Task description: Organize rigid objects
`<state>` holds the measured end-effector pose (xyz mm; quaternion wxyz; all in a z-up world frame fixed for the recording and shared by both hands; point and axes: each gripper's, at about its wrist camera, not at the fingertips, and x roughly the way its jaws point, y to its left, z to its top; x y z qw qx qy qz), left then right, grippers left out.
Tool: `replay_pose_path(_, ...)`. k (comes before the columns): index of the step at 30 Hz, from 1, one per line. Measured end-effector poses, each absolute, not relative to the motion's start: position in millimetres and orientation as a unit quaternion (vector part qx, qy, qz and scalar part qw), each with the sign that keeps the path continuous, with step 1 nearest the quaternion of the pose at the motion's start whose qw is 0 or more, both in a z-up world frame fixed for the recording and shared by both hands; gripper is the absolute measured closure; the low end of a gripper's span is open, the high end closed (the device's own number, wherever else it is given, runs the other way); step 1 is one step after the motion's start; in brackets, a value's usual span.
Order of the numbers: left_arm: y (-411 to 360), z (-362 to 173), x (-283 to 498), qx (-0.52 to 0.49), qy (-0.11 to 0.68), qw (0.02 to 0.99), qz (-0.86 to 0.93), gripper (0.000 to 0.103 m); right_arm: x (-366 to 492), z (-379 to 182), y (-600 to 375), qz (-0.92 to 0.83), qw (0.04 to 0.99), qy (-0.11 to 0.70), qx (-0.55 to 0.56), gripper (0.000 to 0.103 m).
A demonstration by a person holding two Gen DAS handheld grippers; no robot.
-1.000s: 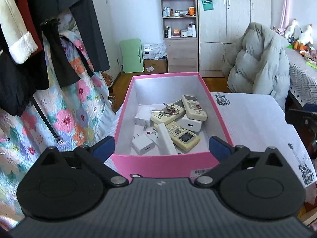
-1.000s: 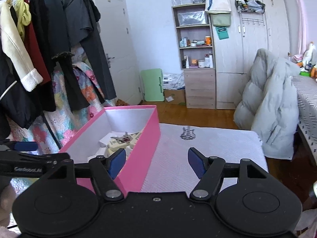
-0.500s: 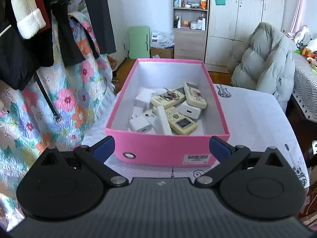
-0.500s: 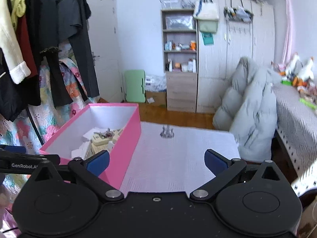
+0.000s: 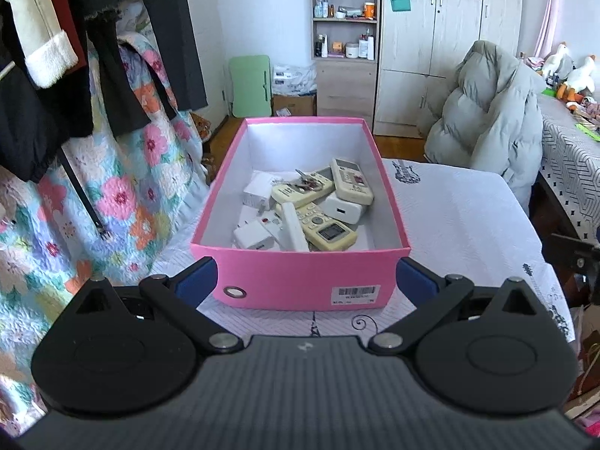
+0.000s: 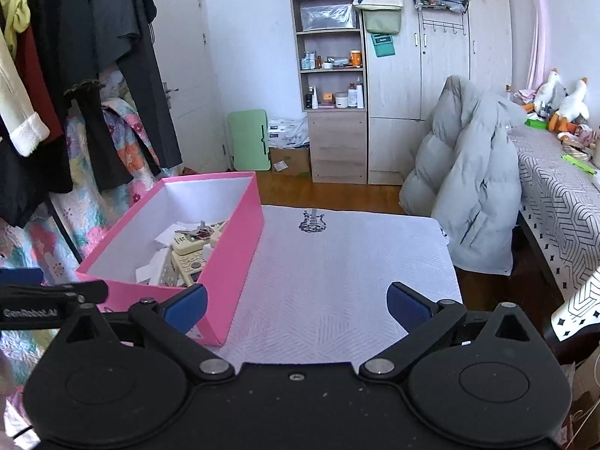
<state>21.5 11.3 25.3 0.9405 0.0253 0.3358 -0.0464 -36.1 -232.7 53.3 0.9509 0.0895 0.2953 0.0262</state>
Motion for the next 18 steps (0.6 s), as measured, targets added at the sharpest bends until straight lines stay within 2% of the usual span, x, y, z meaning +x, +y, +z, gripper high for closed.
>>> replay_pose_path(18, 7.1, 15.4, 29.3, 0.030, 0.350, 0.935, -0.036, 0.000, -36.7, 54.0, -226.6, -0.013, 0.947, 0.314, 0.074, 0.000)
